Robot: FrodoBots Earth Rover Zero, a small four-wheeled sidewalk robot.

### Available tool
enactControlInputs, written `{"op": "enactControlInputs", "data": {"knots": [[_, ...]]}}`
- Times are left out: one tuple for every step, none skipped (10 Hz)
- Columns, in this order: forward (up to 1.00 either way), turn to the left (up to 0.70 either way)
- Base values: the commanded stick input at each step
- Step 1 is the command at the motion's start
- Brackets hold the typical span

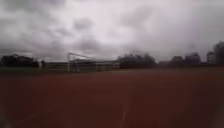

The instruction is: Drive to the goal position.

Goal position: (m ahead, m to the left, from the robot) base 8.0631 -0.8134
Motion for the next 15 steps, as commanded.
{"op": "enactControlInputs", "data": {"knots": [[0.85, 0.0], [0.85, 0.0], [0.85, 0.0], [0.85, 0.0], [0.85, -0.03], [0.85, -0.23], [0.85, -0.34], [0.85, -0.34], [0.85, -0.34], [0.85, -0.34], [0.85, -0.34], [0.85, -0.34], [0.85, -0.34], [0.85, -0.28], [0.85, -0.1]]}}
